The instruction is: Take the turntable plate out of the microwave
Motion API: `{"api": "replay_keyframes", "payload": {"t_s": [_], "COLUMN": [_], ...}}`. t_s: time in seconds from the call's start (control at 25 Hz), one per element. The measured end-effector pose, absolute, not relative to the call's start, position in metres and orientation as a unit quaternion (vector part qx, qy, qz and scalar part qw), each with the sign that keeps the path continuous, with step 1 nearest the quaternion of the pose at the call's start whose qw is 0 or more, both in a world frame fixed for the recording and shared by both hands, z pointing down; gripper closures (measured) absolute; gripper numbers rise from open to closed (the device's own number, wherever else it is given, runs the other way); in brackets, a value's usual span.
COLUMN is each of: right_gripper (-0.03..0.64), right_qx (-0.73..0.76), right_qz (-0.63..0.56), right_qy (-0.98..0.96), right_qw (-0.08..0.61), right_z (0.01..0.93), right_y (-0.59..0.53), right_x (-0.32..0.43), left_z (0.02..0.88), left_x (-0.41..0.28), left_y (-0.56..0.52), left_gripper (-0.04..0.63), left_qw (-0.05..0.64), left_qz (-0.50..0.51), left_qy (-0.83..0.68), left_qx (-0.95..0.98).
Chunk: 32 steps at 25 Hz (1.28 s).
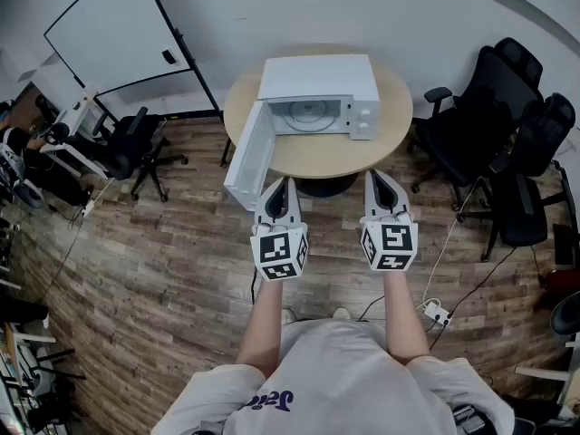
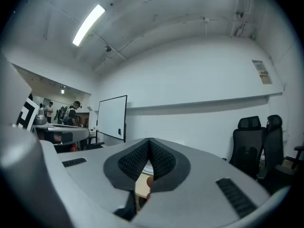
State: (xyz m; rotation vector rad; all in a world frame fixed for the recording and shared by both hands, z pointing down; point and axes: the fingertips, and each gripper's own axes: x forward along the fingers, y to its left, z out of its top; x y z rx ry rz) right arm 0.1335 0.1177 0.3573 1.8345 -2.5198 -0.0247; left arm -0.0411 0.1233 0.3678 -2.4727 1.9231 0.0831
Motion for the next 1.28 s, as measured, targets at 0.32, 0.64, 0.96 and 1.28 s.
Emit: {"api": "replay_keyframes", "payload": {"t_s": [0.32,0.64,0.96,1.28], "right_gripper": [0.604,0.604,0.604,0.604], "right_qx": [0.571,0.570,0.586,0.604], "right_qz": [0.015,0.030,0.029,0.003], "right_qy": [-0.821,-0.821,-0.810,-0.797], "right_qw": [0.003,-0.003,-0.001,0.023], "right_z": [0.376,0.376,0.380,0.363], "right_y": [0.139,0.139,0.098,0.028], "right_x": [0.165,0.167,0.161,0.141], "left_z": [0.367,0.381,0.389,0.370], "left_x": [0.000,-0.010,-0.013,-0.014], "left_y": [0.158,0.157,0.105,0.025], "left_gripper": [0.583,0.583,0.583,0.583], "left_qw": [-0.002,-0.015,-0.005,0.018], "left_qz": [0.033,0.010,0.012,0.025], "left_qy": [0.600,0.612,0.593,0.569], "left_qx": [-0.800,-0.791,-0.805,-0.822]}}
